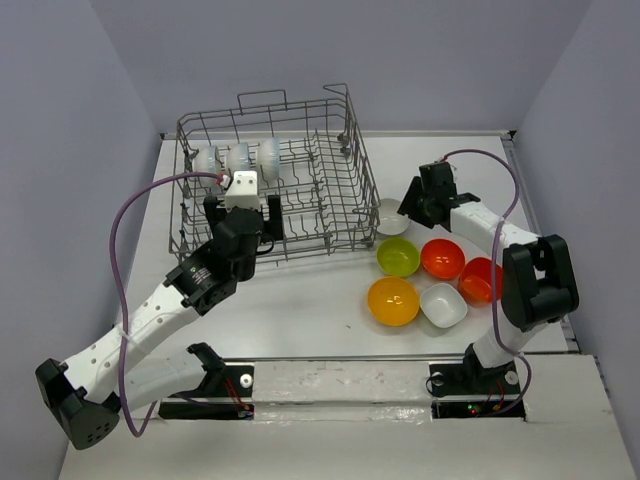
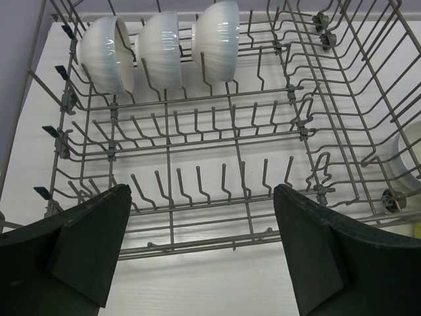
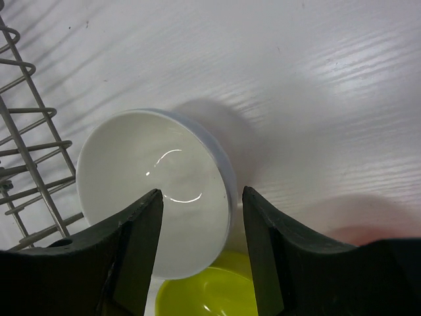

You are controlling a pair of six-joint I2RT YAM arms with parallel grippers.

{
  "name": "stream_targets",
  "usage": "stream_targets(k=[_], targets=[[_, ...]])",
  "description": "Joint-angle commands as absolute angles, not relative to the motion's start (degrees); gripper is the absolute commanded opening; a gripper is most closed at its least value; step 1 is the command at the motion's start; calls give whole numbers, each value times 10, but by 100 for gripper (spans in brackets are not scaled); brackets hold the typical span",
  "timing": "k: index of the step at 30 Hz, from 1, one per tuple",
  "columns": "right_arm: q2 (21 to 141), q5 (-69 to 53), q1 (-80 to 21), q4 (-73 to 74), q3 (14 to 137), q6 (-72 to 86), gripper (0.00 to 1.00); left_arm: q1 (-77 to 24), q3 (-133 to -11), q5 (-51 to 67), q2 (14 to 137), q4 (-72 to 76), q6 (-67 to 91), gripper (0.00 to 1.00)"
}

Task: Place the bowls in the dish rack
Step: Pick up the bowl from the center of the board.

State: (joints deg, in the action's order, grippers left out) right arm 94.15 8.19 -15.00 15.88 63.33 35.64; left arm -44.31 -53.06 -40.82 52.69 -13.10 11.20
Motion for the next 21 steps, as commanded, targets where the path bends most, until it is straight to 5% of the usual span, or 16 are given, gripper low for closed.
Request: stream_targets(k=[1, 21], targets=[[961, 75, -147, 134, 664, 359, 57, -446, -526, -427, 526, -118, 112, 99], [991, 76, -147, 111, 637, 367, 38, -446, -526, -432, 537, -119, 113, 99]])
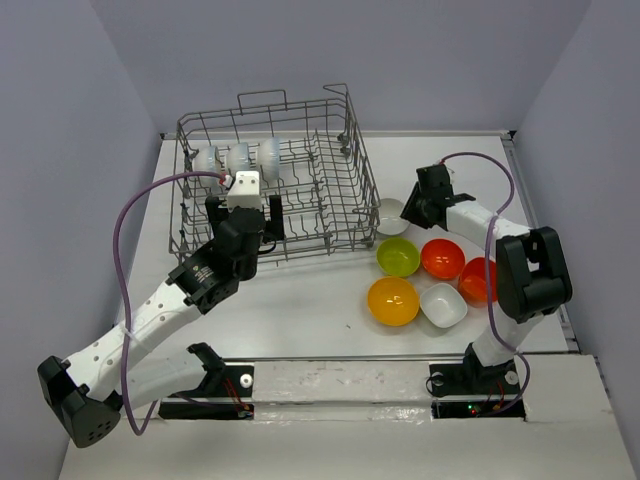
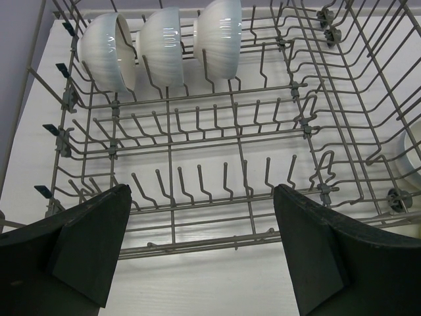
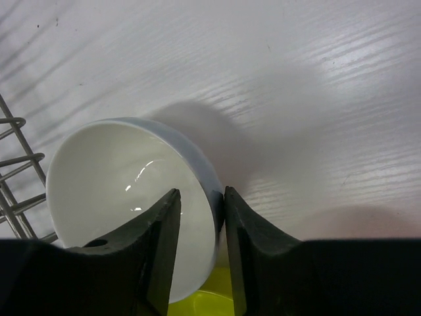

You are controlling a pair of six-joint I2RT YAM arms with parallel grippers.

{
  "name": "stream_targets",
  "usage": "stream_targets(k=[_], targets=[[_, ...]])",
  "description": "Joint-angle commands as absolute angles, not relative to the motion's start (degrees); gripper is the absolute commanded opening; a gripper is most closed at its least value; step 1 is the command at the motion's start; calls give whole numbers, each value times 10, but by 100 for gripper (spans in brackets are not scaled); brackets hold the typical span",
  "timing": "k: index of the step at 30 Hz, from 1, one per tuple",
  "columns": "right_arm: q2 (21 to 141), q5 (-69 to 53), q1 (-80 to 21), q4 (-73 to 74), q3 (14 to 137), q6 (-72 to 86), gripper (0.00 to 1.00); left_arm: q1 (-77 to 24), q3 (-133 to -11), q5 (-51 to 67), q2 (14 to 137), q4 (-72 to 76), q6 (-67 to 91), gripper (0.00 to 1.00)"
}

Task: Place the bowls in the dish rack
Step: Pick up the bowl from the center of the board.

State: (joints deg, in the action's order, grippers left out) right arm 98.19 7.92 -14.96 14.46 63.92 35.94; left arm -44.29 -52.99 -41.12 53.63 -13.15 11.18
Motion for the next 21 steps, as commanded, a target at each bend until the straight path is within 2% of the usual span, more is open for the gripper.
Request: stream_targets(k=[1, 5, 8, 21], targets=[[991, 76, -142, 109, 636, 367, 33, -446, -526, -433, 539, -119, 113, 99], [996, 70, -142, 106, 635, 367, 19, -446, -526, -434, 541, -119, 113, 99], [996, 70, -142, 105, 635, 367, 3, -446, -526, -437, 545, -120, 113, 99], [919, 127, -114, 137, 636, 353, 1, -446, -526, -441, 549, -117, 115, 99]])
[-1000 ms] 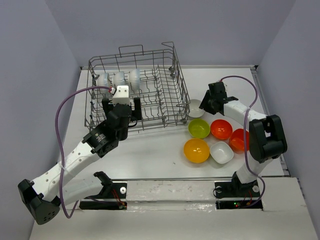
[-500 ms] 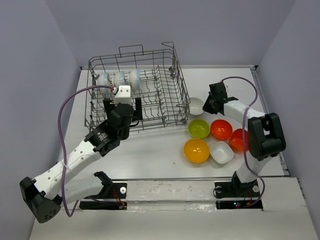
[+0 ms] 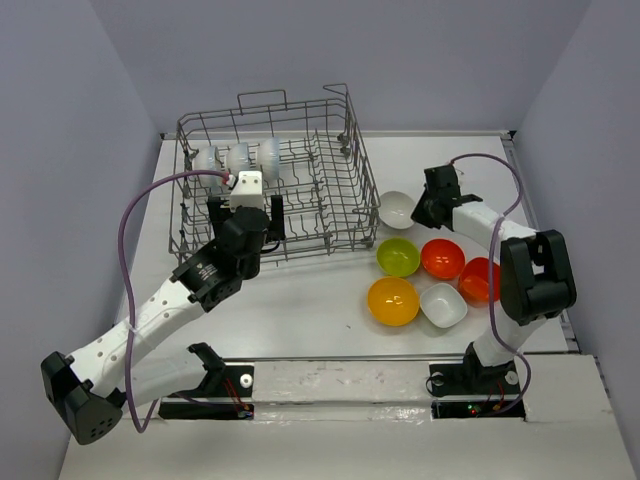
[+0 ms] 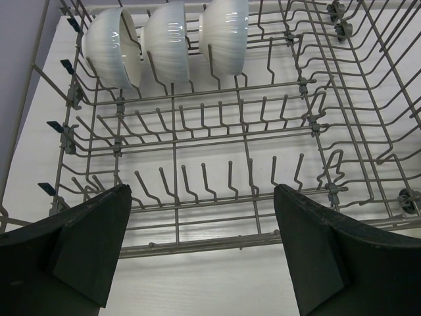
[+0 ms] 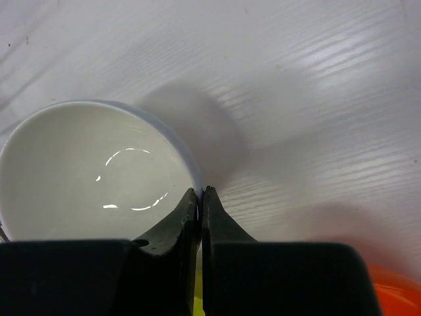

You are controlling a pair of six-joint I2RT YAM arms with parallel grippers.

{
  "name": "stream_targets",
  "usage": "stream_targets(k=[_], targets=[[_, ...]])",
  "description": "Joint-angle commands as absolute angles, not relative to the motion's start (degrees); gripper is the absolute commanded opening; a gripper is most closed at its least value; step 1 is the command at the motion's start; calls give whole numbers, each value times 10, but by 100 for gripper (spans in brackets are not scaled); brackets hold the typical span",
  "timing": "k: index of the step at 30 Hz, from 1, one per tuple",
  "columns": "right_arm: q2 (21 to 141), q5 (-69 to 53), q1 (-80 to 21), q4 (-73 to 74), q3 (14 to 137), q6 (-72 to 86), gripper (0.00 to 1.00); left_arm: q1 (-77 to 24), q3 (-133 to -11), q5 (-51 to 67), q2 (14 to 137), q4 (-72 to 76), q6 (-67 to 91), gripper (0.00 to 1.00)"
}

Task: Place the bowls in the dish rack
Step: Pick up the bowl from the center of the board, then pass from the right arm to the left

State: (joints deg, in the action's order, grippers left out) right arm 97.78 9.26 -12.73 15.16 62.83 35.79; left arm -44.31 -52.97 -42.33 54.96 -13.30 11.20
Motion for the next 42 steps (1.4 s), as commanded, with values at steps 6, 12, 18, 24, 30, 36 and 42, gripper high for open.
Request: stream_targets(k=[6, 12, 18, 24, 30, 36, 42], targets=[[838, 163, -95, 175, 638, 337, 1, -446, -535, -425, 555, -119, 123, 99], [745, 167, -95, 231, 689, 314, 1, -446, -605, -388, 569, -152, 133, 99], [723, 146, -122, 290, 801, 296, 1, -447, -729, -323, 606, -199, 160, 99], [746, 202, -235, 313, 887, 296, 1, -447, -824, -317, 661, -243, 177, 99], [804, 252, -318, 314, 948, 295, 1, -448, -850, -308, 670, -251, 190, 99], [864, 300, -402, 316, 1026, 280, 1, -448, -853, -314, 667, -263, 195, 98], [919, 335, -436, 322, 1081, 269, 1, -448, -843, -329, 668, -269, 201, 98]])
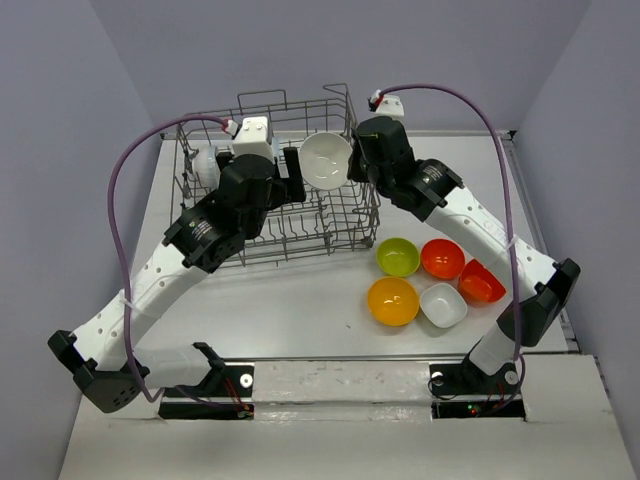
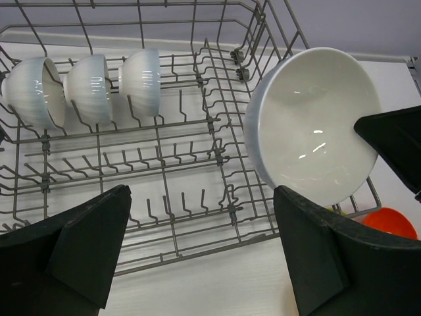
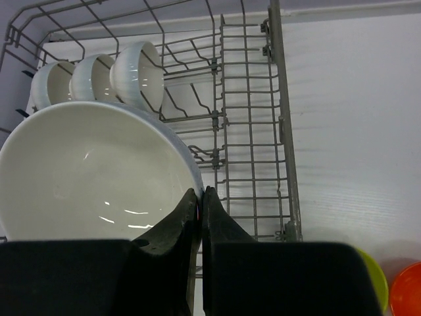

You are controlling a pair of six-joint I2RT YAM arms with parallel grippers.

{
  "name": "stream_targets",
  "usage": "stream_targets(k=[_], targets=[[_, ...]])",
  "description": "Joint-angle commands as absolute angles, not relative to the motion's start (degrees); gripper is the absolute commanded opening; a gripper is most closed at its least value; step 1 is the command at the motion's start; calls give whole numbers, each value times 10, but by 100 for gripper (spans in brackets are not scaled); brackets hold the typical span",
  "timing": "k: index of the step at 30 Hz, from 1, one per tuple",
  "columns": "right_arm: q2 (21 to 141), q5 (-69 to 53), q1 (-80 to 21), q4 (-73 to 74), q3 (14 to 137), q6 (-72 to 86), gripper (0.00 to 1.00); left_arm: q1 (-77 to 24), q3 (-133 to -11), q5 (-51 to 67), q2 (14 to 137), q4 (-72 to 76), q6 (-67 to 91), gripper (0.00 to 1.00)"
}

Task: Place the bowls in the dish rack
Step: Pass from the right arm to the left

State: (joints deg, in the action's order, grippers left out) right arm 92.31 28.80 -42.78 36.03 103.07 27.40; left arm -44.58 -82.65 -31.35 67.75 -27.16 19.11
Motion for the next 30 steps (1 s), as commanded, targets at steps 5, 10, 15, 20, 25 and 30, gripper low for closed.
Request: stream_targets(k=[5, 10, 15, 20, 25, 30], targets=[[931, 345, -448, 323, 1094, 264, 1, -448, -826, -342, 667, -266, 207, 97], [934, 347, -459, 321, 1098, 262, 1, -448, -817, -365, 672, -267, 207, 95], [940, 350, -469, 317, 1104, 261, 1, -448, -809, -373, 684, -263, 208, 95], [944, 357, -482, 316, 1104, 262, 1, -448, -815, -378, 689, -251, 204, 95], [943, 360, -492, 313, 1094, 263, 1, -448, -826, -374, 700, -249, 203, 95], [937, 362, -497, 309, 1087, 265, 1, -448, -821, -373, 712, -241, 205, 95]])
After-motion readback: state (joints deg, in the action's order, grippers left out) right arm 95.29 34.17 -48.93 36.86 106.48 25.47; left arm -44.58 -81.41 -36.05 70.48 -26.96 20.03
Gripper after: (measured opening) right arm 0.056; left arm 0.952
